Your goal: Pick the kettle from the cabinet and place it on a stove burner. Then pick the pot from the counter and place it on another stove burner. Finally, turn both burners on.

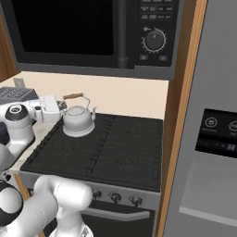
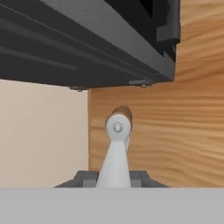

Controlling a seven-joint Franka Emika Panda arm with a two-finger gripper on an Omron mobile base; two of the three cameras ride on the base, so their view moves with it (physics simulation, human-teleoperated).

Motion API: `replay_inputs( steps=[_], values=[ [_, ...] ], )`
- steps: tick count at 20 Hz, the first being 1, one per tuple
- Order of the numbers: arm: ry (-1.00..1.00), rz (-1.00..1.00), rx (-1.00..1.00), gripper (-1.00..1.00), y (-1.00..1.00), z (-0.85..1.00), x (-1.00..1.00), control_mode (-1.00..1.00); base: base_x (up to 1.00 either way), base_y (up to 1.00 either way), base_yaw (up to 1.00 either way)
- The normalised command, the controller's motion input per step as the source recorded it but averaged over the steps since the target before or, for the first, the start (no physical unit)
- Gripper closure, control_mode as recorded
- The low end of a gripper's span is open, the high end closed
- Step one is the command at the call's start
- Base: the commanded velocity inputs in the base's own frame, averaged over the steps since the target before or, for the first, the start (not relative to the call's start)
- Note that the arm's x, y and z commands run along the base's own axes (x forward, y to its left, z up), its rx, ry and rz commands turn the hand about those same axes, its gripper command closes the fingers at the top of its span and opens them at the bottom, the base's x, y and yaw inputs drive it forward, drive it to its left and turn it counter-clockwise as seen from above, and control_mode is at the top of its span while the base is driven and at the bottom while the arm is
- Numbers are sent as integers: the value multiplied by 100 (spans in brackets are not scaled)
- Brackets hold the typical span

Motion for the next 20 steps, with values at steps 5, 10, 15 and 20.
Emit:
replay_inputs(
  steps=[5,10,15,20],
  values=[
    [0,6,0,100,18,-13,43,-100,0,0,0],
    [0,6,0,100,19,-16,45,-100,0,0,0],
    [0,5,0,100,20,-20,43,-100,0,0,0],
    [0,5,0,100,23,-21,44,-100,0,0,0]
  ],
)
